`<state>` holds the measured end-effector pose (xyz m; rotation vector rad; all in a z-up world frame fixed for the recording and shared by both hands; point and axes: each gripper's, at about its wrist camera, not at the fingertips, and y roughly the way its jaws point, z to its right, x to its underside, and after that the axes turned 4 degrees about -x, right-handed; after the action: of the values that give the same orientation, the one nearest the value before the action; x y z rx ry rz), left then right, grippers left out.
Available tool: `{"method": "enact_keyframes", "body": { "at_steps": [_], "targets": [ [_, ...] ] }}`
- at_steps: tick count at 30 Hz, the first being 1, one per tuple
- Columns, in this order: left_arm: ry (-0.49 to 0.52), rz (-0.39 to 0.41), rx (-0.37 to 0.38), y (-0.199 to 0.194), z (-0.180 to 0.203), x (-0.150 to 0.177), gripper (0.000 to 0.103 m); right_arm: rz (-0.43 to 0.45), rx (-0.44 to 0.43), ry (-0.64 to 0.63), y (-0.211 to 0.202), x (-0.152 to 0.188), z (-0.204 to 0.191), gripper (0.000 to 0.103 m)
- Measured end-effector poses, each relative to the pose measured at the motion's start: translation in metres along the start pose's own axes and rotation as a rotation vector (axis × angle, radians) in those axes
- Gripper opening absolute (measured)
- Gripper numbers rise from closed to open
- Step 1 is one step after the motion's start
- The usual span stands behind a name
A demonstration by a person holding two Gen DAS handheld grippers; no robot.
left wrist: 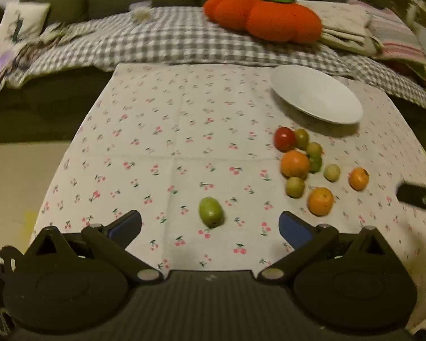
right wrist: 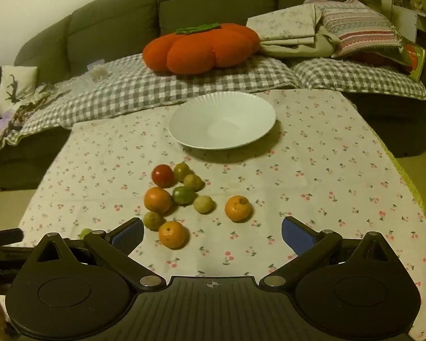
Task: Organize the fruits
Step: 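Reach the left gripper to the green lime and close on it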
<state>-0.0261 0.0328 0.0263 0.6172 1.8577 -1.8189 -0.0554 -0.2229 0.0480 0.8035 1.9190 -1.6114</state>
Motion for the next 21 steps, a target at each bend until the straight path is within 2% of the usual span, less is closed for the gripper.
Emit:
{"method": "enact_keyframes", "body": {
  "at_steps": [5,8,13,16,17,19,21],
  "targets": [
    [-0.060,-0.039,0.002,0.012,-0.014,0.001,0.102,-0.007,0.001,0.019,0.011,0.006,0.010,0.103],
    [-0.051,-0.046,0.003,0.018,-0.012,0.006,0.100,-0.006,-0.002,0.002,0.015,0.007,0.017,0.103],
    [-0.048,-0.078,0.009,0.033,-0.013,0.008,0.099,-0.048,-0.077,-0.019,0.031,0.019,0.007,0.103],
    [-0.040,-0.063,-0.011,0.040,-0.013,0.010,0.089,-0.036,-0.078,-0.079,0.038,0.026,-0.002,0.103],
    [-0.032,-0.067,-0.005,0.043,-0.011,0.011,0.082,0.000,-0.073,-0.111,0.043,0.028,-0.005,0.103],
    [-0.020,-0.091,0.024,0.048,-0.010,0.012,0.073,-0.015,-0.105,-0.102,0.049,0.034,-0.008,0.103],
    [-0.027,-0.100,0.046,0.052,-0.010,0.014,0.071,-0.027,-0.117,-0.089,0.053,0.036,-0.008,0.103]
  ]
}}
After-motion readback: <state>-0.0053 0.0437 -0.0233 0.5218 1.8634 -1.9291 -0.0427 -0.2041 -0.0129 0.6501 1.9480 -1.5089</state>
